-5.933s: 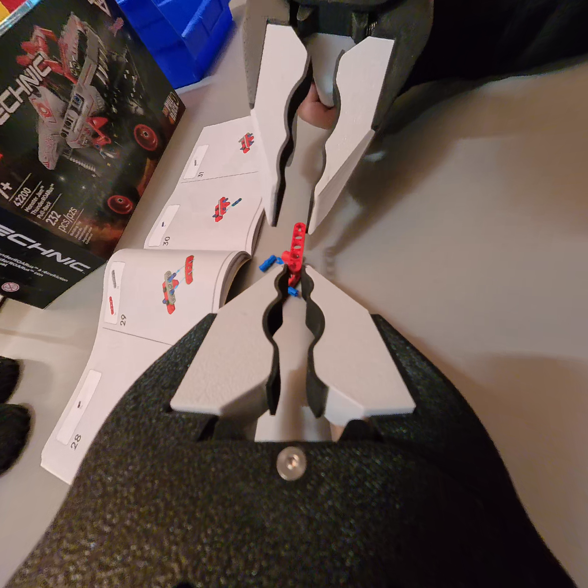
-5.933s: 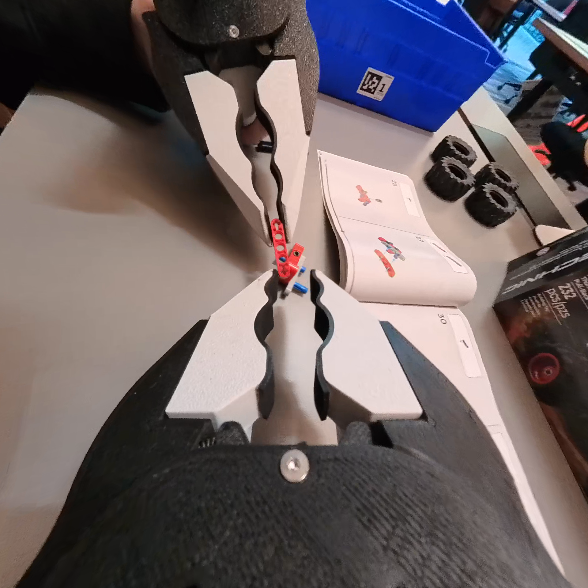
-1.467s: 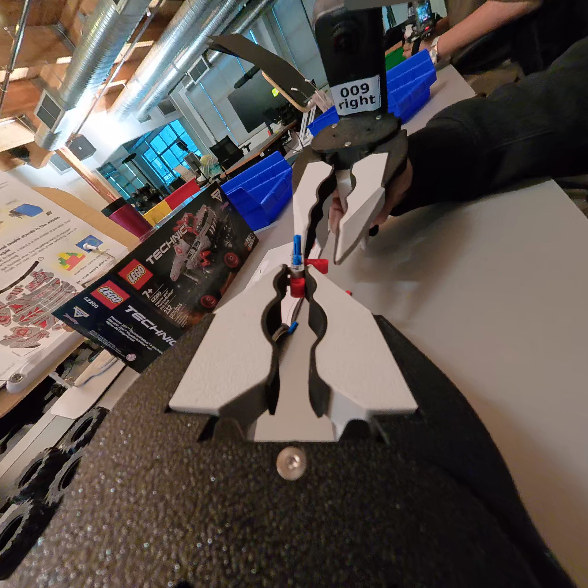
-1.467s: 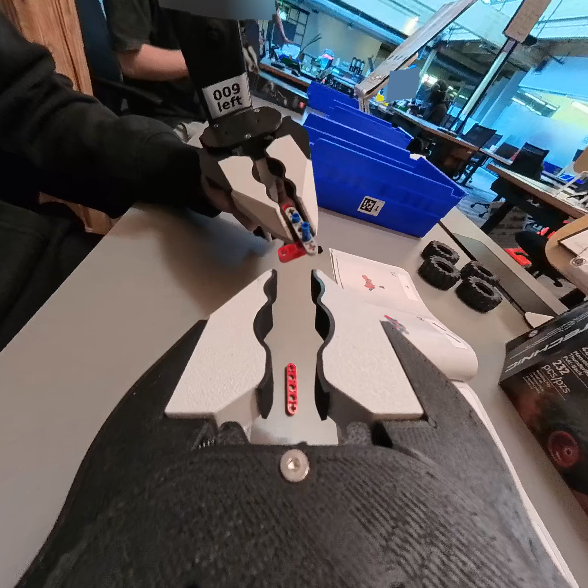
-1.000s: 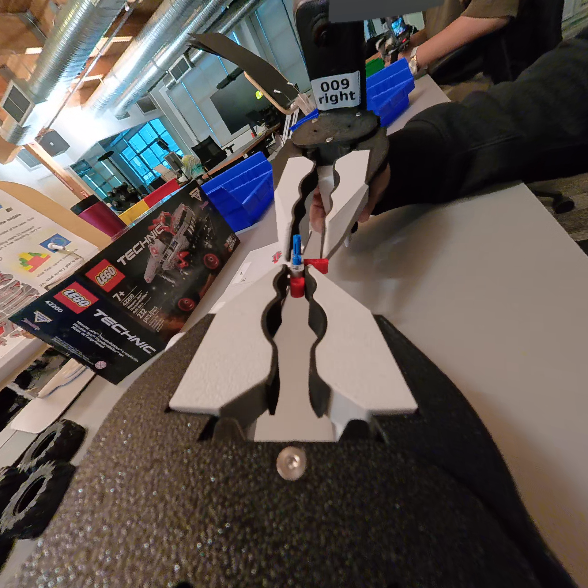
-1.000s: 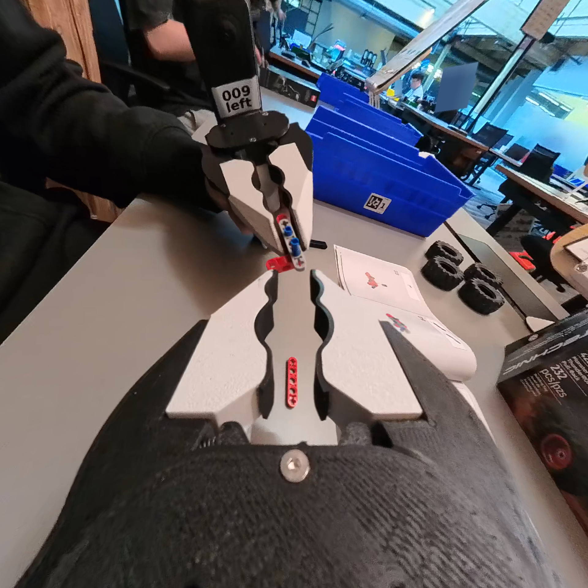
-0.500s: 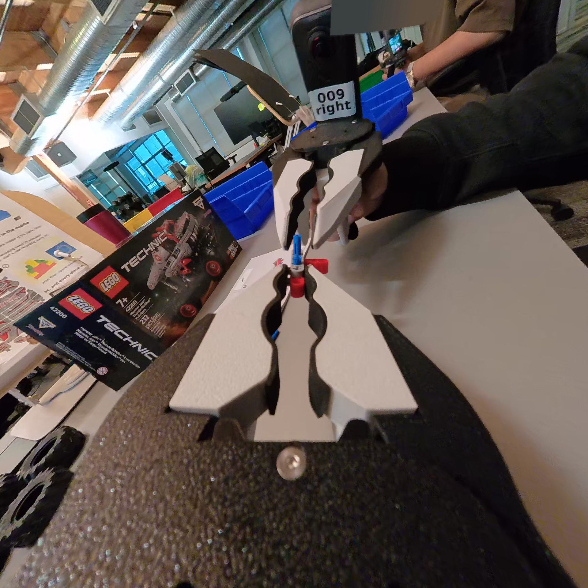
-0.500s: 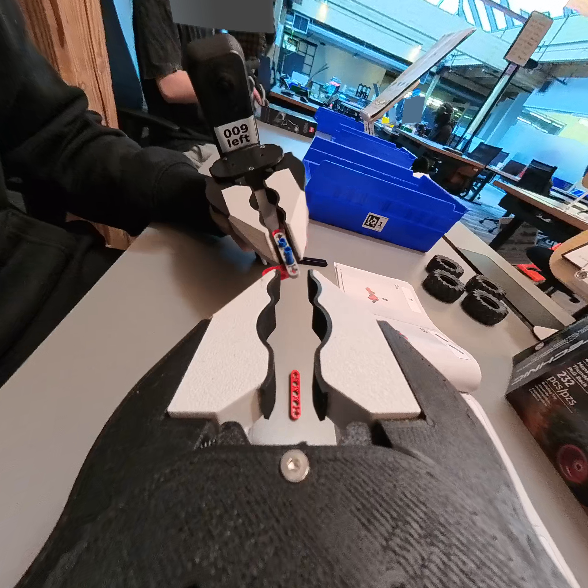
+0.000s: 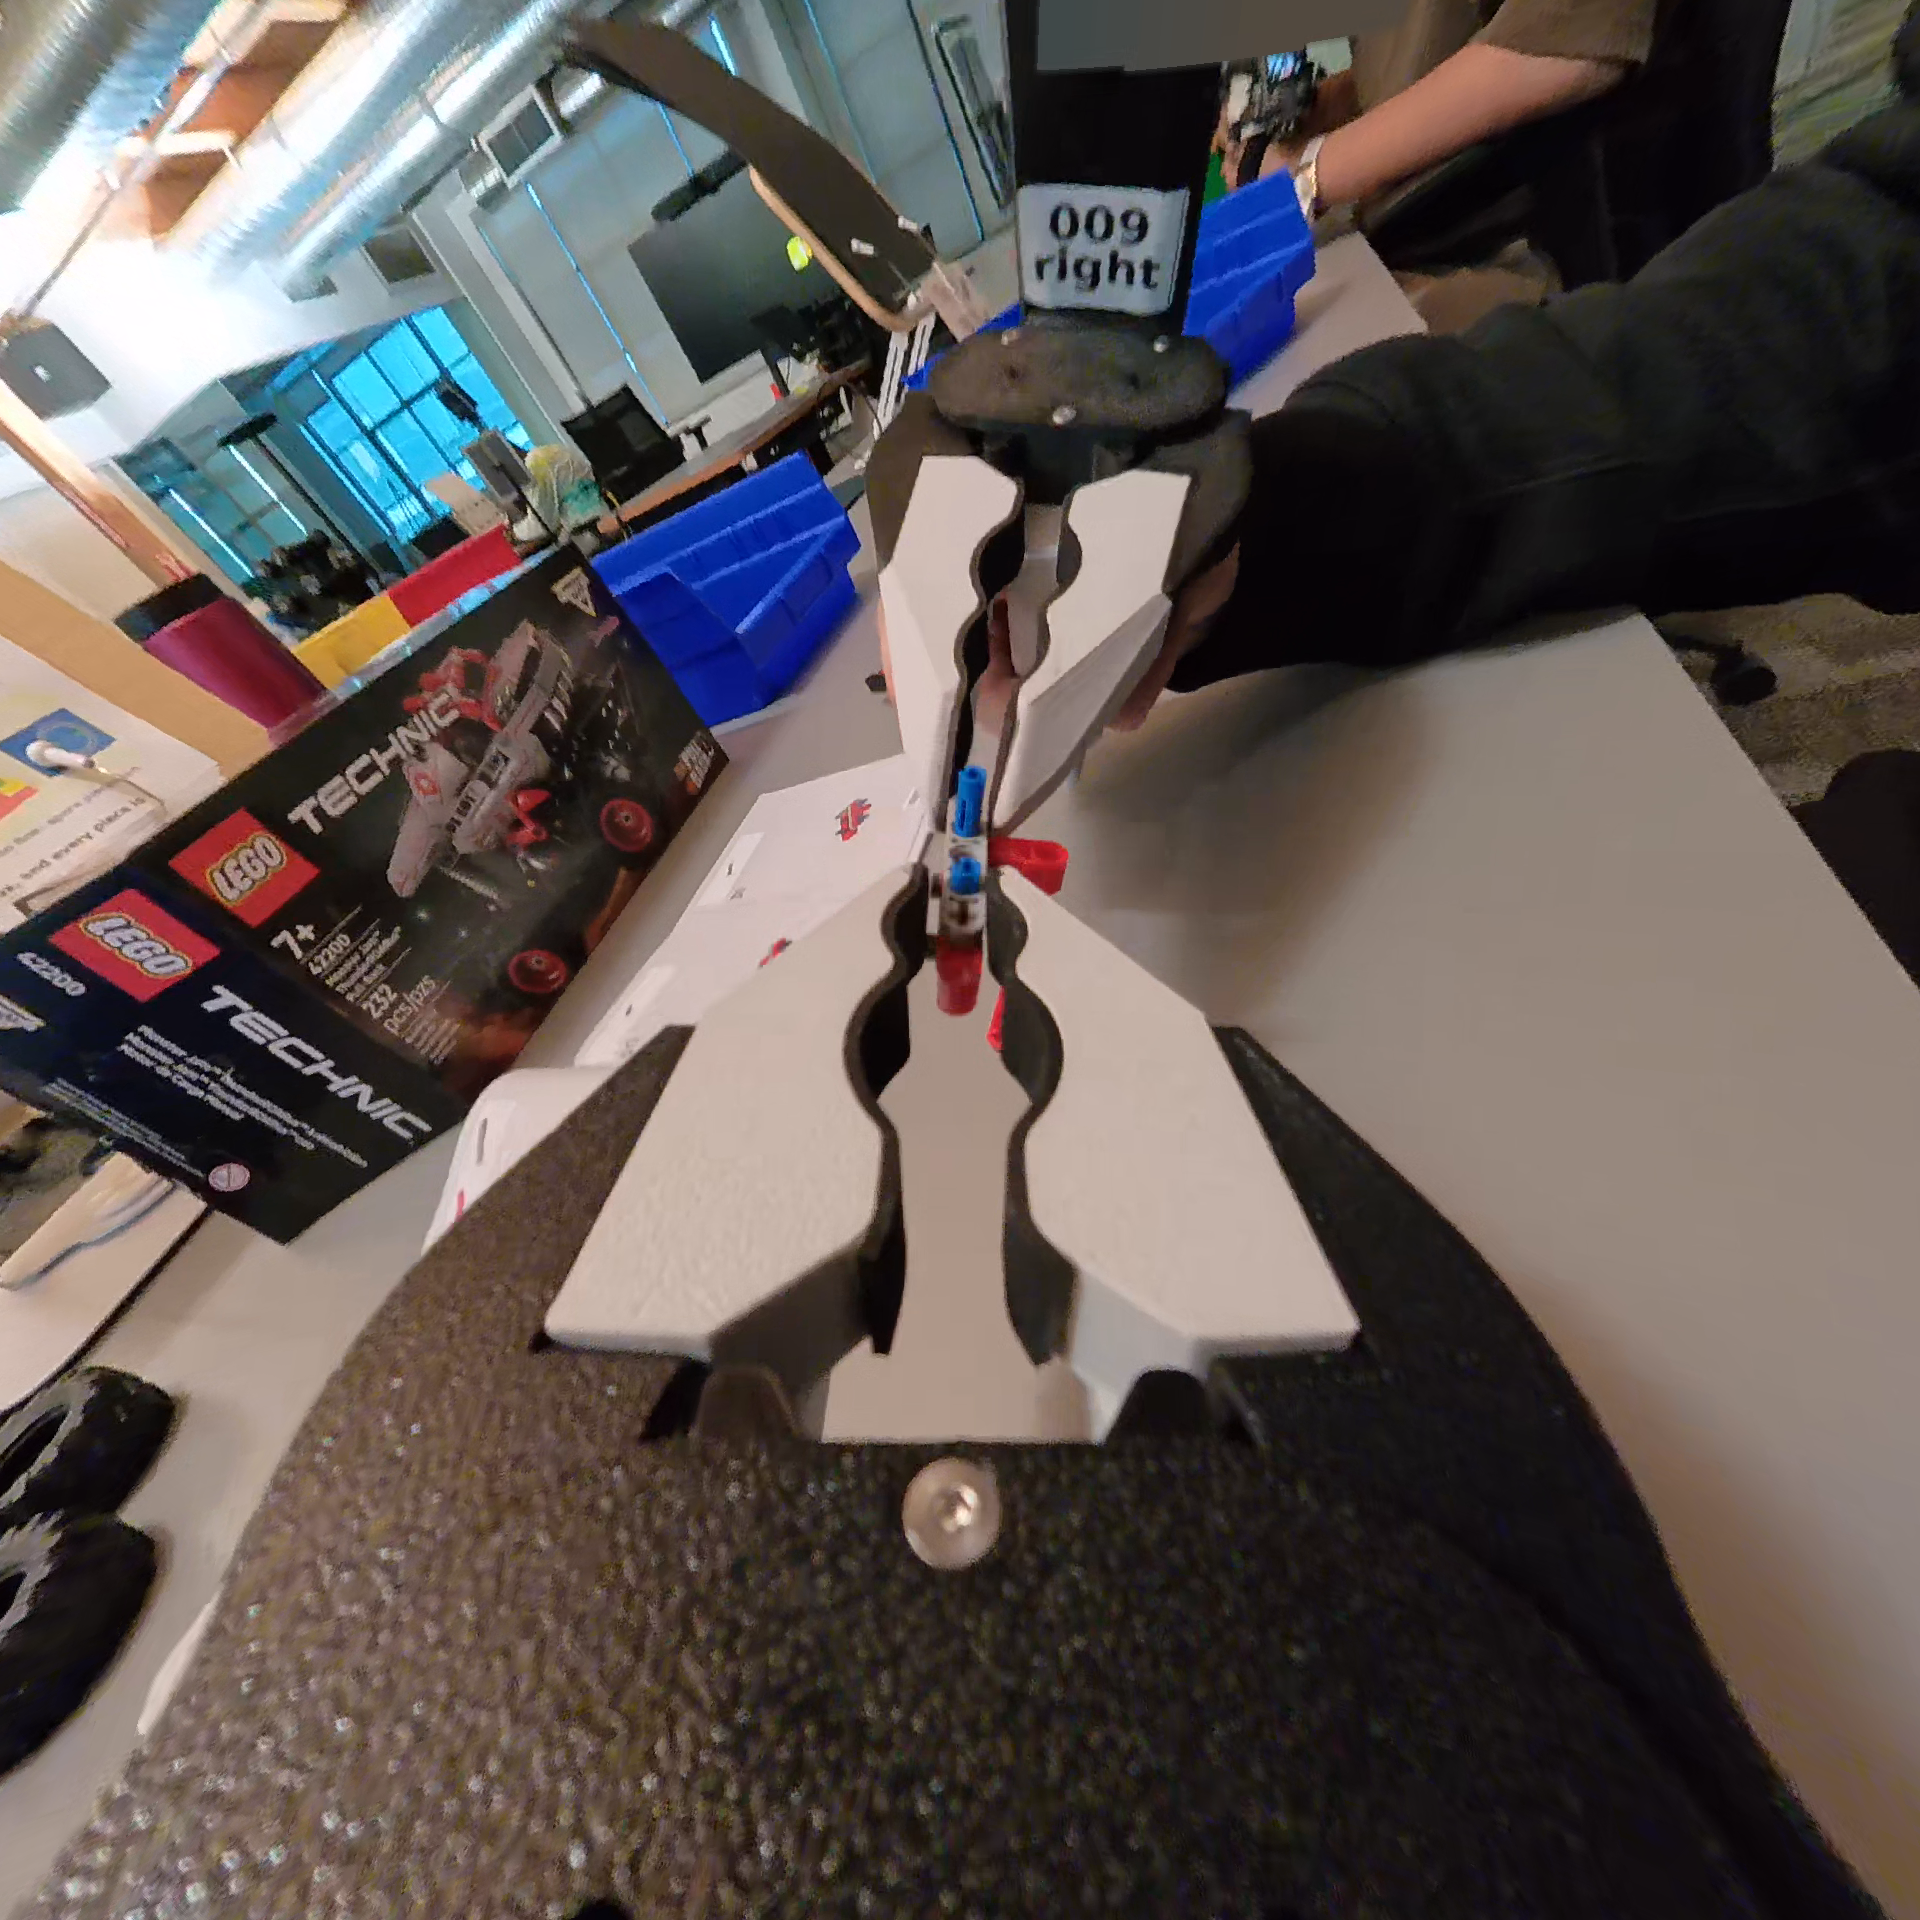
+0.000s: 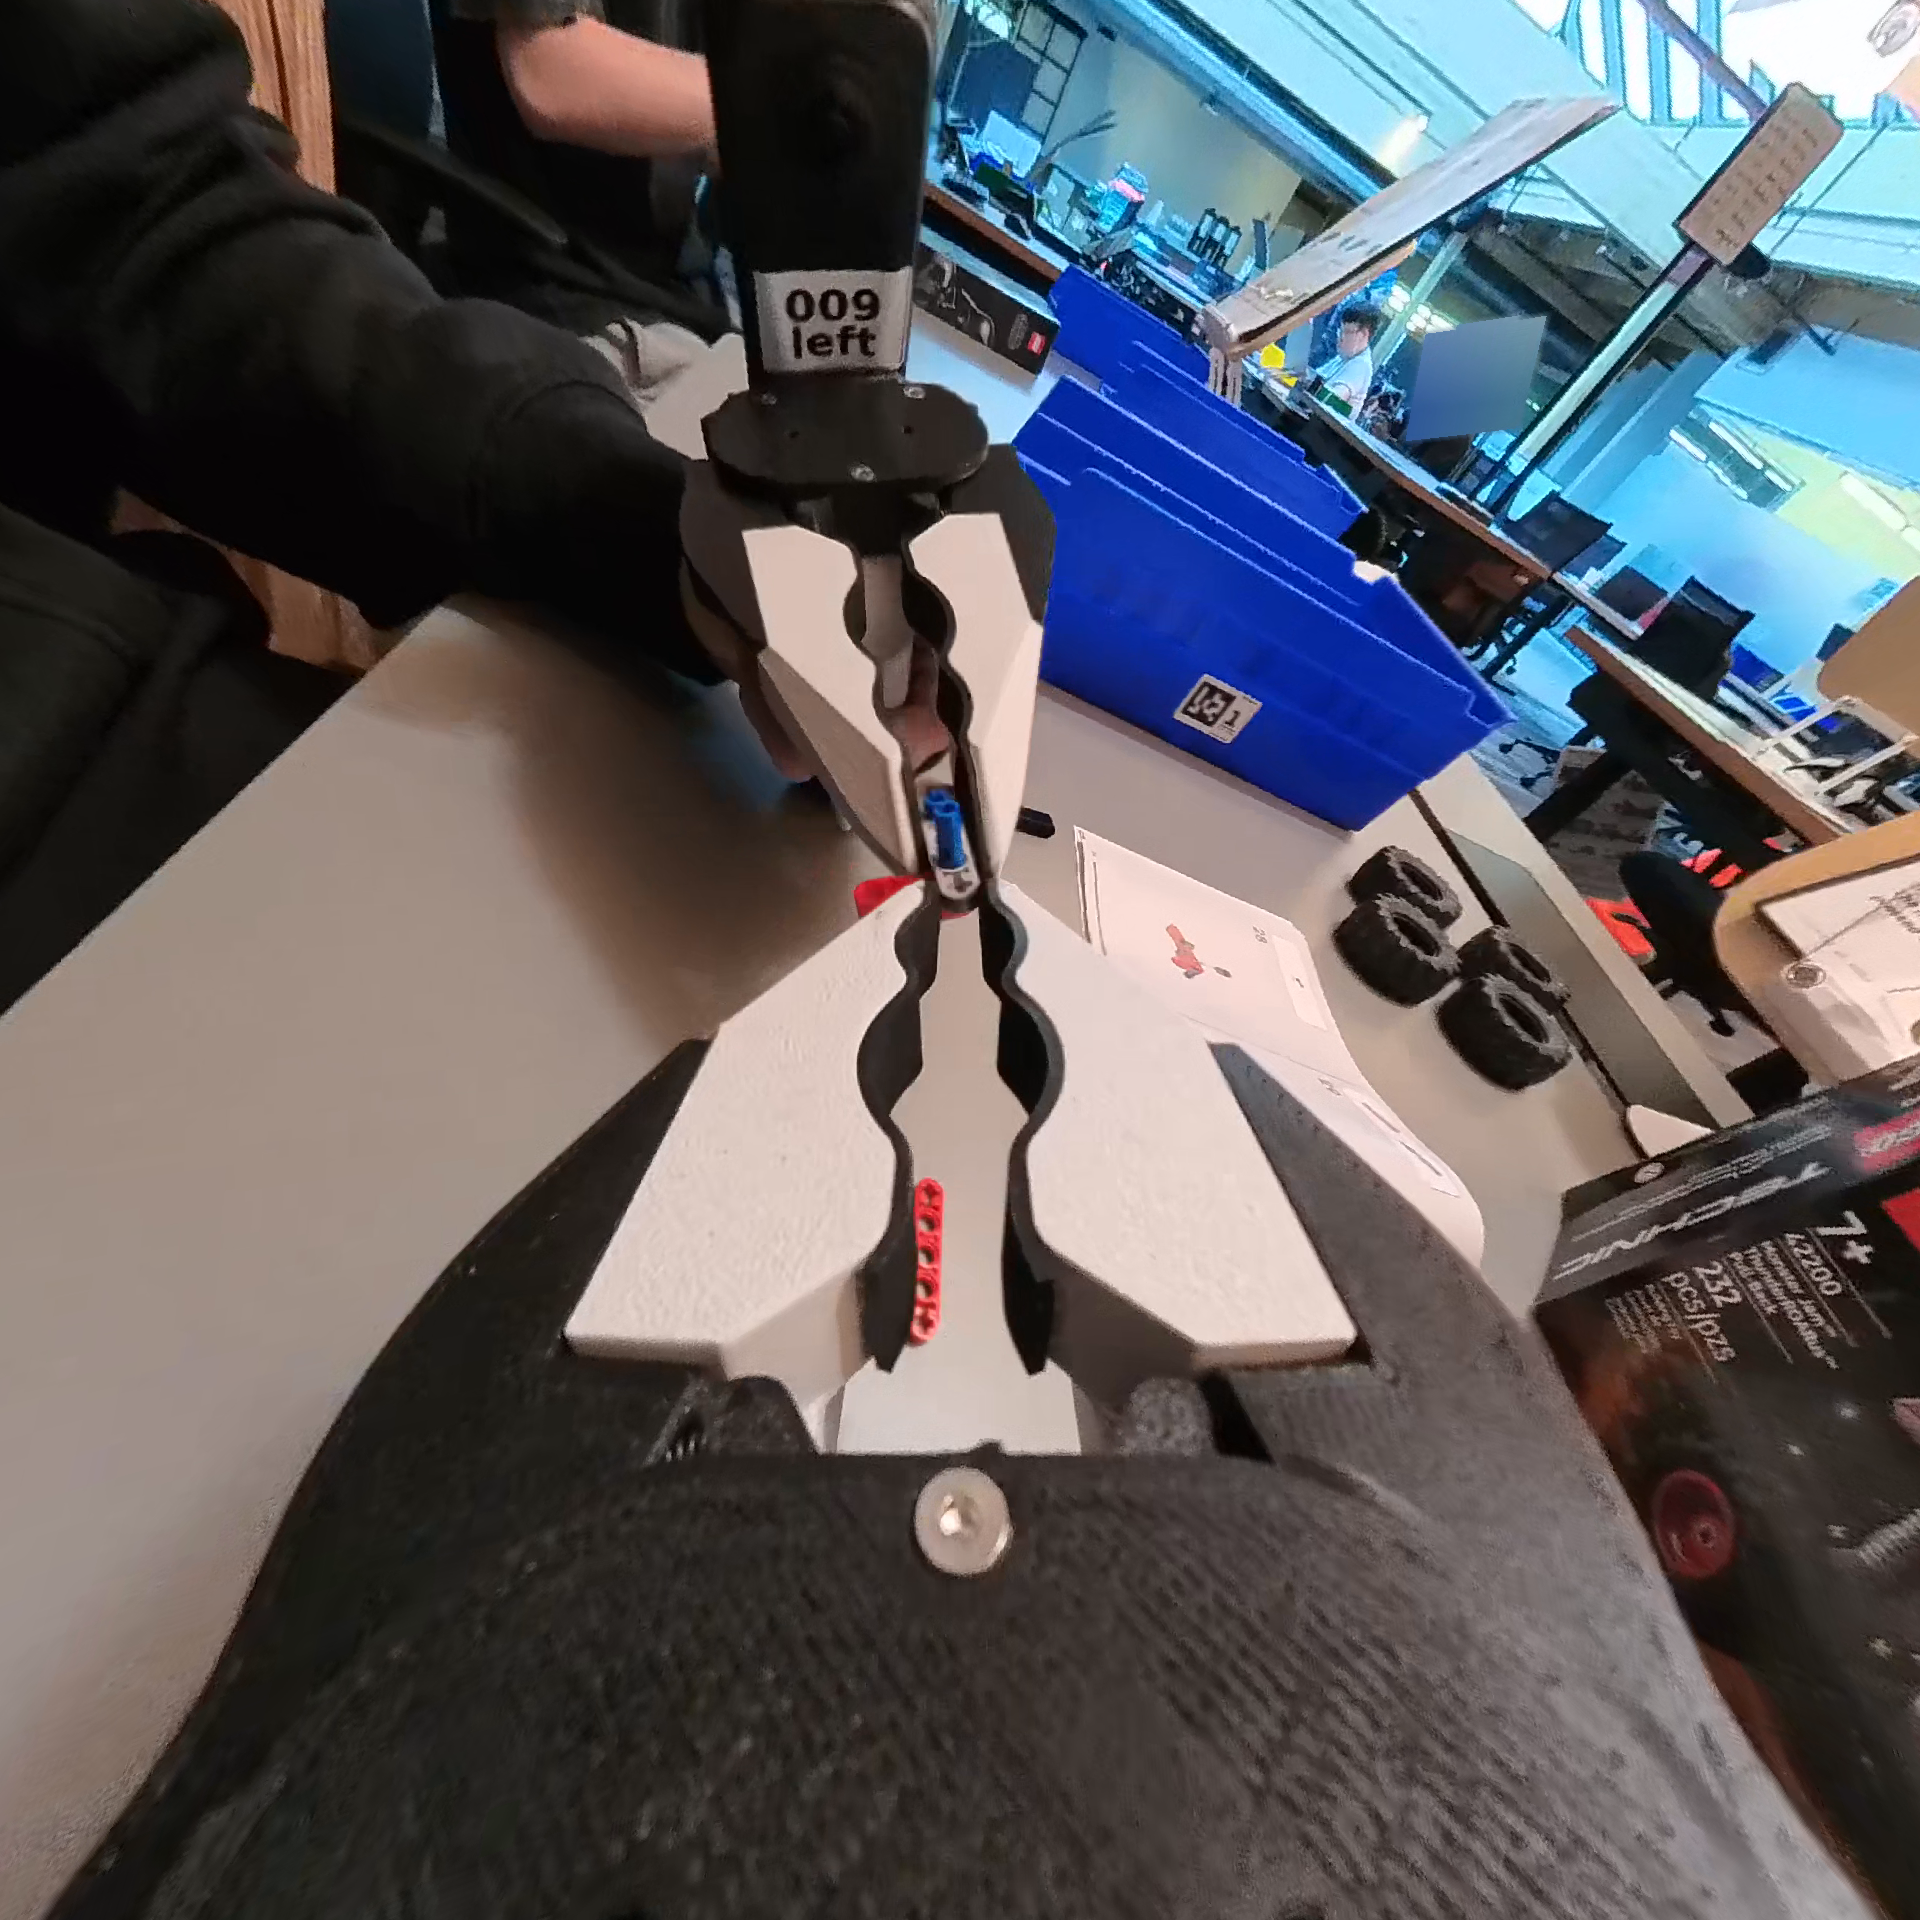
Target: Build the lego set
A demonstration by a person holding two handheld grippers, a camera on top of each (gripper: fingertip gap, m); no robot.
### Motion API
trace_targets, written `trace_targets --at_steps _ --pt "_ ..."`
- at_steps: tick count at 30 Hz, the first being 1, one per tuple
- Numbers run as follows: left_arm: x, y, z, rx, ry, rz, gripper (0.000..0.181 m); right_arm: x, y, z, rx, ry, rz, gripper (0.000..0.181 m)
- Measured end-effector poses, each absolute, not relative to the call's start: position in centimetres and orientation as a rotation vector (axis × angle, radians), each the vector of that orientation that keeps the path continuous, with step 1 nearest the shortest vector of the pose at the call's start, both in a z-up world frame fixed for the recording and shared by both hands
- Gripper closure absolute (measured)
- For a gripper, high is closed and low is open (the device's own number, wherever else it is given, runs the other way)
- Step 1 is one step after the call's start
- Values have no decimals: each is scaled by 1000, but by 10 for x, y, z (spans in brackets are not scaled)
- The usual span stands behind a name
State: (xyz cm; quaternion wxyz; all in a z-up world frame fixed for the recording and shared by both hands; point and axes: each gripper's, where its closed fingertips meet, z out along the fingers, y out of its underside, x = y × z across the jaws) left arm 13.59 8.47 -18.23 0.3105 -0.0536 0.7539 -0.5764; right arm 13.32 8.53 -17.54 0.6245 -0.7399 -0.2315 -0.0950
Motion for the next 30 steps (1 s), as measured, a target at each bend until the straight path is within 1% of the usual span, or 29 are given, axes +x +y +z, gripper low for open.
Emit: trace_targets --at_steps 1,6,10,17,30 --pt "137 84 -184 -152 1999 -1505 174 133 86 -176 -1699 -534 -222 176" --pt "139 87 -179 -177 1960 -1523 174 135 86 -172 -1677 -512 -229 176" --pt "137 88 -169 -187 1897 -1602 165 132 86 -162 -1626 -488 -190 177" --pt "131 85 -158 -166 1858 -1695 169 126 84 -150 -1548 -478 -142 176" --pt "136 85 -171 -125 1908 -1540 174 135 81 -167 -1643 -493 -169 176"
